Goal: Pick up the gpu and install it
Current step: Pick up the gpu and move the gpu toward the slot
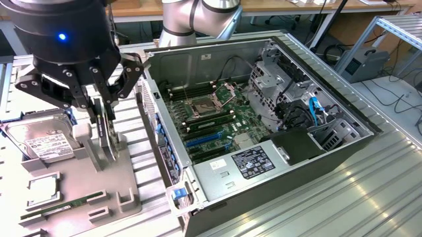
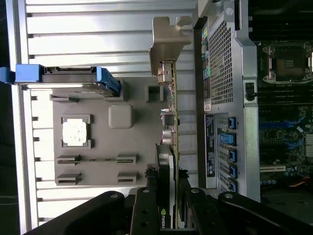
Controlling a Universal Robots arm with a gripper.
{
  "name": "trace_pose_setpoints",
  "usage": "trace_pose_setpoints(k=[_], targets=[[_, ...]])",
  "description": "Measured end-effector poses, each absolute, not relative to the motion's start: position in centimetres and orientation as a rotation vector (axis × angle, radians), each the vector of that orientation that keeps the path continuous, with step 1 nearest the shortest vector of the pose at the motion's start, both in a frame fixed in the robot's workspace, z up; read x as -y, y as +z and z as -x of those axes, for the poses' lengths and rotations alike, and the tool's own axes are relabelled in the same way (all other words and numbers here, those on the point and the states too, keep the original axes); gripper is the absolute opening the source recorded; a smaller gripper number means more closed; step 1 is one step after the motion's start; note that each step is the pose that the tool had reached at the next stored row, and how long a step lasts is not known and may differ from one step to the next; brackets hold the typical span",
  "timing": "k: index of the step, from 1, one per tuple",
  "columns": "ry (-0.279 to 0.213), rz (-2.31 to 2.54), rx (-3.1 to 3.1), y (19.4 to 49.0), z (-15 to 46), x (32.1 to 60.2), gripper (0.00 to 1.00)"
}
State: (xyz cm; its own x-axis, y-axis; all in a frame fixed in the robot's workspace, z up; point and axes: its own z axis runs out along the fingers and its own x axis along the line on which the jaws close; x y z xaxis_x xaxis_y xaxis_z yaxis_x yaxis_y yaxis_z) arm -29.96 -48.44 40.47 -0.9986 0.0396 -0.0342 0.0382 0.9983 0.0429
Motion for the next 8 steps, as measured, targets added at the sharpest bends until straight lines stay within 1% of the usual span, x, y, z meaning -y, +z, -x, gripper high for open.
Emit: trace_pose_setpoints(k=[4,8], targets=[[0.067,-0.060,-3.105,43.2,30.0,48.4,0.27],[0.067,-0.061,-3.105,44.4,30.0,48.4,0.27]])
